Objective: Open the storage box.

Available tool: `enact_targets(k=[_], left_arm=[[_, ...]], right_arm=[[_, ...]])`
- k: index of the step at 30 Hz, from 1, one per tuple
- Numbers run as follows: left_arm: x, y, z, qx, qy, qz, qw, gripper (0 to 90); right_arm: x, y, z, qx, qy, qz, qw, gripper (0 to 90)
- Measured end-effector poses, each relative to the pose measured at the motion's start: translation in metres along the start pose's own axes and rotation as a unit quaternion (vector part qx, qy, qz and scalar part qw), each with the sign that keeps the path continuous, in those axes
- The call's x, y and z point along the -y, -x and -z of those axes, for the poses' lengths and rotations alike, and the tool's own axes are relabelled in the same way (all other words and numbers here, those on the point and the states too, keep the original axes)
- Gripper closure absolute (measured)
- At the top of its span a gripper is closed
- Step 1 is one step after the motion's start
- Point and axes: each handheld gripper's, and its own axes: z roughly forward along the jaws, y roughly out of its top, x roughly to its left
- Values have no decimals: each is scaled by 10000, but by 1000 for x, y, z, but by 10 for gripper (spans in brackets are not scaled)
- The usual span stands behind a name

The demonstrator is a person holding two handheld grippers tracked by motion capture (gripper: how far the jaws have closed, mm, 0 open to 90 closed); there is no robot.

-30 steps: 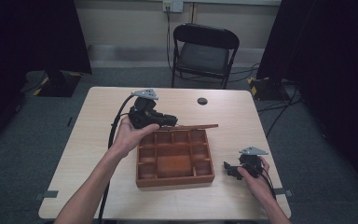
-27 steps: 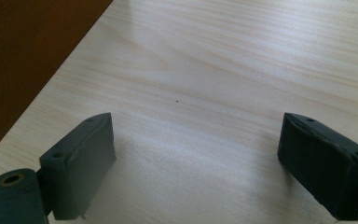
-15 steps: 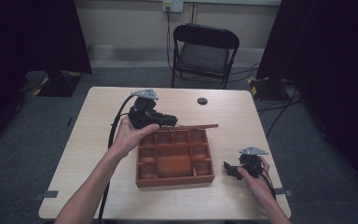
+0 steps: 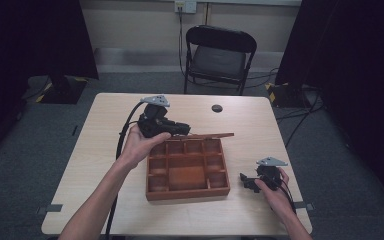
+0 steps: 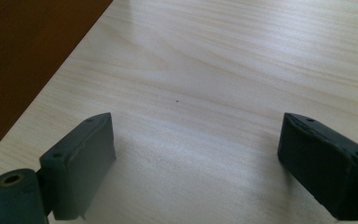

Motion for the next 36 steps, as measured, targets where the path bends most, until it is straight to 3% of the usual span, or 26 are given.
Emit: enact_targets(k=[36], left_arm=[[0, 1, 0, -12, -12, -50, 10000, 831]], right_arm=[[0, 0, 0, -1, -1, -1, 10000, 104]])
